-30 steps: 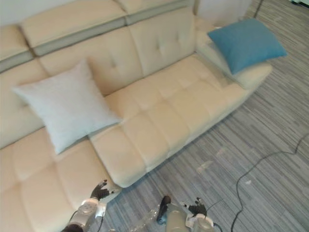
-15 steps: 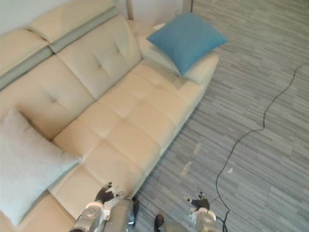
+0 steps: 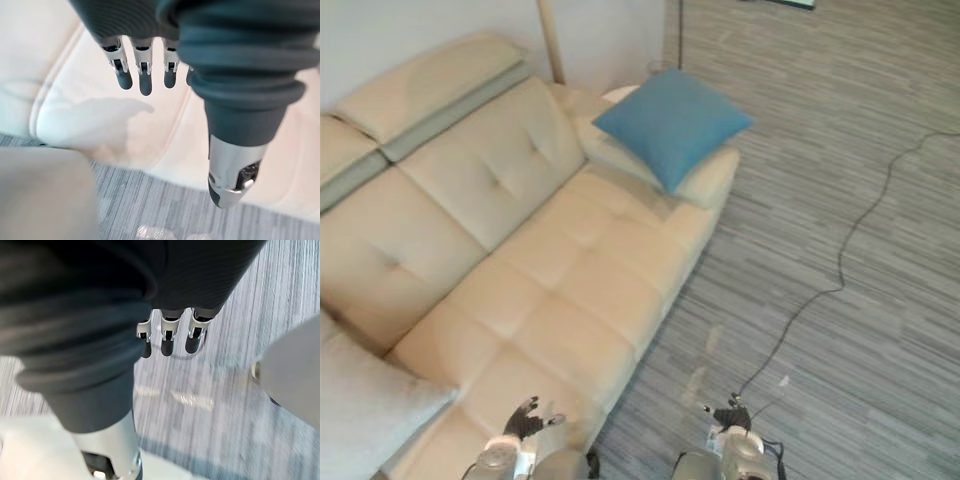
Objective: Pick up cushions and gather them together orderly.
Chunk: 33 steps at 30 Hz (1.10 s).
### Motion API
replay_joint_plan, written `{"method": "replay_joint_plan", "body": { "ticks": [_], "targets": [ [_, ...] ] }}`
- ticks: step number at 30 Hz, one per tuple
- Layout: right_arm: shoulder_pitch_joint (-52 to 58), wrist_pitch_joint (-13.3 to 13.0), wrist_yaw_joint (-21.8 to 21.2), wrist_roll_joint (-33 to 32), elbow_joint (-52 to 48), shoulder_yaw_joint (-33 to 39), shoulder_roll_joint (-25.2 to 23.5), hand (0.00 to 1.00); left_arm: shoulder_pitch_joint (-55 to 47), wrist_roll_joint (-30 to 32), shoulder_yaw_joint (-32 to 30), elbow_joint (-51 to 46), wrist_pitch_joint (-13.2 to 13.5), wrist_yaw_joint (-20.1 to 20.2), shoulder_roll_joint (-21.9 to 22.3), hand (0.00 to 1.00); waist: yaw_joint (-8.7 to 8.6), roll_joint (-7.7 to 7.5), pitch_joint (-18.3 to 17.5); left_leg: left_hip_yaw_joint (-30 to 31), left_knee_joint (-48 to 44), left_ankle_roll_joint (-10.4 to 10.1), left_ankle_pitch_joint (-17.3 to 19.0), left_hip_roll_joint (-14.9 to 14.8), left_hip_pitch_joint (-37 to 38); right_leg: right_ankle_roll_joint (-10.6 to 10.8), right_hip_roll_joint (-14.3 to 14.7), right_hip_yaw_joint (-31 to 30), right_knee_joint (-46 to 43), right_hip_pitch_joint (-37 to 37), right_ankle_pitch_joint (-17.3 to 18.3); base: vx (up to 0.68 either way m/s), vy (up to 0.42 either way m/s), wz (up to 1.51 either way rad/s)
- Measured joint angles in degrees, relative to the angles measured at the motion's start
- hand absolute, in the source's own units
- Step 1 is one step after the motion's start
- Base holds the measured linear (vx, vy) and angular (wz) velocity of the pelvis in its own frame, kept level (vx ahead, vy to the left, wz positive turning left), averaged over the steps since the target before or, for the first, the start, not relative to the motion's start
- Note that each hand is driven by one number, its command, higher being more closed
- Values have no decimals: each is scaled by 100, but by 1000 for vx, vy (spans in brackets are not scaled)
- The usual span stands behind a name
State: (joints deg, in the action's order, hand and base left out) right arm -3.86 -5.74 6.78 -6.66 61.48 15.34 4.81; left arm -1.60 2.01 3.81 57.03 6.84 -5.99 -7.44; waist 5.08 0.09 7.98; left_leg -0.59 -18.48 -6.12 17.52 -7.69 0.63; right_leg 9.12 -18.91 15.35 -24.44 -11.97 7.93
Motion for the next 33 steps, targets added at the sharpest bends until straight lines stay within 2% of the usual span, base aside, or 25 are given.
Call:
{"method": "replay_joint_plan", "body": {
  "ticks": [1,2,3,5,6,7,8,9,10,12,14,15,16,17,18,20,22,23,24,26,28,30,31,32,33],
  "targets": [
    [70,16,-4,1,133,-28,34,0,1,6,-43,96,-2,-20,-9,0,-15,-19,-95,55,-108,-308,184,-183,51,33,148,98,41,-4,-48,224,-599,-19],
    [82,25,6,0,230,-59,149,0,9,1,-60,154,-4,-25,161,0,-22,234,-182,186,-432,-417,124,-511,-97,-191,471,201,-57,-9,86,187,-501,-21],
    [91,36,12,0,256,-81,180,0,11,1,-59,156,-1,-28,204,0,-30,249,-194,264,-624,-424,60,-559,-190,-230,546,207,-63,-10,192,221,-560,-24],
    [169,55,26,-5,272,-200,281,0,33,2,-56,132,-1,-25,380,0,-162,389,-163,584,-2224,298,-643,-809,-1005,-503,932,295,-55,120,435,235,-506,-23],
    [272,53,43,-8,263,-266,278,0,2,-23,-83,32,15,-2,367,0,-149,436,-104,510,-3091,893,-1539,-1057,-1397,-681,1203,287,190,444,468,181,-336,-25],
    [323,54,48,-10,265,-279,267,0,-8,-44,-101,-23,28,-1,353,0,-120,372,-49,508,-3323,912,-1553,-1108,-1518,-770,1271,258,272,552,491,297,-425,-49],
    [417,58,64,-17,264,-326,250,0,-38,-57,-51,-78,39,4,328,0,-33,372,-40,477,-3867,611,-996,-955,-1767,-979,1406,137,466,831,619,252,-278,-55],
    [419,62,63,-19,264,-327,302,0,-10,-70,-9,-91,32,9,328,0,-49,371,-32,387,-3949,511,-646,-634,-1995,-1035,1484,31,668,1024,633,252,-278,-54],
    [416,62,62,-21,264,-326,316,0,-10,-78,-8,-104,31,9,334,0,-49,375,-30,341,-3910,496,-577,-543,-2057,-1050,1512,-10,724,1068,632,266,-196,-62],
    [371,61,67,-24,249,-310,373,0,-20,-113,-9,-215,39,39,377,0,-7,407,5,-160,-2647,422,-358,134,-2338,-1116,1659,-221,1220,1416,604,334,-165,-63],
    [348,59,74,-25,238,-265,382,0,-20,-115,-7,-252,34,64,401,0,29,426,8,-357,-1377,287,-536,476,-2337,-1112,1738,-336,1486,1521,599,265,-79,-47],
    [349,56,86,-24,236,-248,384,0,-17,-115,-11,-256,36,92,418,0,98,491,-13,-463,-200,271,-922,672,-2250,-1105,1876,-459,1732,1646,595,574,-36,-81],
    [336,59,96,-22,237,-241,285,0,-4,-162,-76,-253,41,120,406,0,233,444,-18,-424,182,779,-1652,770,-2112,-1047,1933,-738,1912,1834,580,512,-19,-78],
    [324,59,94,-22,235,-244,227,0,27,-159,-87,-244,32,119,376,0,251,345,-18,-480,200,776,-1630,813,-2071,-1017,1877,-785,1946,1857,589,678,-32,-64],
    [306,54,72,-17,195,-239,109,0,128,-160,-190,-241,12,131,355,0,185,134,28,-614,24,960,-1411,875,-2069,-901,1728,-913,1853,1835,607,438,-36,-25],
    [315,53,50,-9,189,-201,73,0,121,-167,-272,-236,5,144,379,0,214,85,58,-841,-274,1024,-1085,822,-1919,-735,1683,-1254,945,1611,685,609,6,-47],
    [365,48,37,-6,183,-194,16,0,-15,-205,-263,-239,3,130,318,0,148,100,64,-764,-103,938,-606,798,-1265,270,1645,-1376,-1585,748,350,585,27,-36],
    [427,43,32,-5,165,-196,-46,0,-22,-211,-193,-219,-15,121,287,0,81,60,100,-671,-79,916,-487,850,-999,510,1502,-1378,-2593,355,248,306,-12,20],
    [493,46,30,-5,130,-196,-59,0,-12,-211,-155,-204,-22,119,258,0,36,29,95,-626,-69,917,-444,877,-890,441,1442,-1362,-2906,212,322,507,-59,50],
    [636,48,9,-12,-255,-64,-63,0,35,-215,-119,-205,-28,113,278,0,-4,73,159,-538,258,907,-389,833,-135,-148,1073,-880,-3140,-271,683,489,-81,35],
    [611,47,7,-12,-374,-24,-102,0,91,-217,-171,-242,-28,113,313,0,-26,119,182,-432,463,901,-382,674,216,-333,991,-643,-2402,-505,795,426,-167,33],
    [574,46,-4,-8,-419,-24,-144,0,143,-218,-211,-254,-18,106,324,0,-47,174,199,-233,540,807,-312,484,375,-330,1061,-714,-1506,-713,741,414,-246,46],
    [542,47,-5,-10,-419,-25,-124,0,163,-219,-217,-258,-7,101,319,0,-109,180,193,-57,543,668,-180,342,426,-293,1159,-929,-862,-819,593,415,-353,80],
    [560,53,-3,-12,-398,-26,-157,0,124,-217,-216,-235,-3,98,257,0,-206,17,167,272,512,375,71,300,523,-229,1248,-1638,265,-786,49,431,-389,88],
    [561,49,-17,-41,-391,22,-117,0,125,-219,-238,-155,-9,85,297,0,-229,107,208,460,437,260,250,197,590,-595,1345,-1614,144,-794,-158,427,-388,69]
  ]
}}
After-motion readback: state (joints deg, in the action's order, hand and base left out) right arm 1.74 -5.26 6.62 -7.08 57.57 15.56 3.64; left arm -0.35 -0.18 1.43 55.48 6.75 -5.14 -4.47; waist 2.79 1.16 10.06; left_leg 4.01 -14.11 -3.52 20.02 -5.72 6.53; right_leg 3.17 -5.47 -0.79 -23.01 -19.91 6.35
